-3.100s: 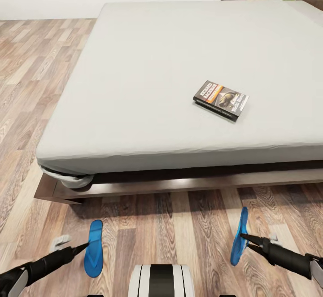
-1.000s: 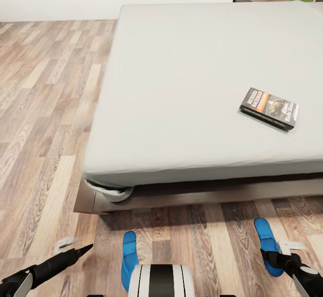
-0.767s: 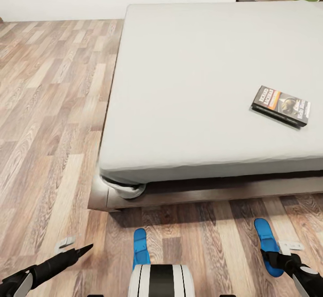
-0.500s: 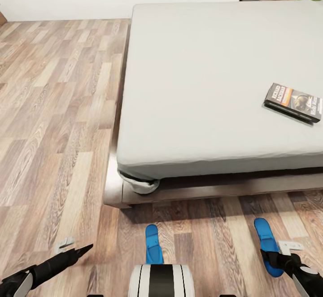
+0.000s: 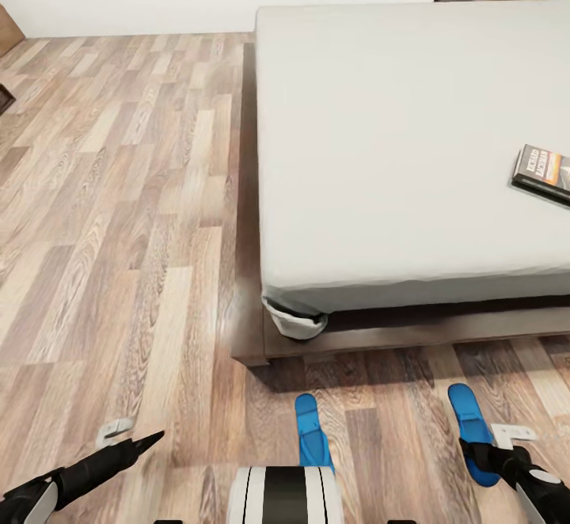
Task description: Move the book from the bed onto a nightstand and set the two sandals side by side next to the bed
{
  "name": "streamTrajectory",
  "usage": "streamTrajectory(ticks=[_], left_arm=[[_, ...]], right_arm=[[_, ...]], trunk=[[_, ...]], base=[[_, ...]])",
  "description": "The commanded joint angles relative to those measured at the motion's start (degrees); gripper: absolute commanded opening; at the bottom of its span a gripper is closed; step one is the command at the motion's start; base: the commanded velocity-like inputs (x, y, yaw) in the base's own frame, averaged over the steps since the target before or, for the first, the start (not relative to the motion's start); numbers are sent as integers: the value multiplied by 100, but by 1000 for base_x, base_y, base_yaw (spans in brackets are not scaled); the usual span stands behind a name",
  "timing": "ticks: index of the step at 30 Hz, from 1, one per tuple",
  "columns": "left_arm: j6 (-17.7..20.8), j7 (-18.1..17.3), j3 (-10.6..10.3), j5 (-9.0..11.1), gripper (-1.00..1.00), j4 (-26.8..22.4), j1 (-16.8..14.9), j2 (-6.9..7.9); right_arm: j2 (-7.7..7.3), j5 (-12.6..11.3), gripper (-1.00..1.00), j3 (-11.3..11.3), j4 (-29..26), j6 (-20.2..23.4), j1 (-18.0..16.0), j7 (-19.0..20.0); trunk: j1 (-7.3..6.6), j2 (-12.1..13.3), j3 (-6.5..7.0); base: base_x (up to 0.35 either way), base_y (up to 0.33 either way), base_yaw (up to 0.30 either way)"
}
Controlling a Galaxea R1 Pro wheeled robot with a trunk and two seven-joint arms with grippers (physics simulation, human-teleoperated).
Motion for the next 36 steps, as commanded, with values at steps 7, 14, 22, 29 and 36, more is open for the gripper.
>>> streamTrajectory(ticks=[7,14,22,29,36], left_arm=[[59,-19,10,36,100,4,-6,-1],[59,-19,10,36,100,4,-4,-1],[59,-19,10,36,100,4,-4,-1],[59,-19,10,36,100,4,-6,-1],[60,-18,10,36,100,4,-6,-1]], right_arm=[[3,8,-100,-56,-24,-5,0,48],[3,9,-100,-57,-22,-6,0,51],[3,9,-100,-60,-41,-14,0,51],[3,9,-100,-61,-42,-15,0,52],[3,9,-100,-61,-42,-15,0,52]], trunk=[[-1,-1,-3],[-1,-1,-3],[-1,-1,-3],[-1,-1,-3],[-1,-1,-3]], base=[[0,324,0],[0,266,0],[0,127,0],[0,311,0],[0,322,0]])
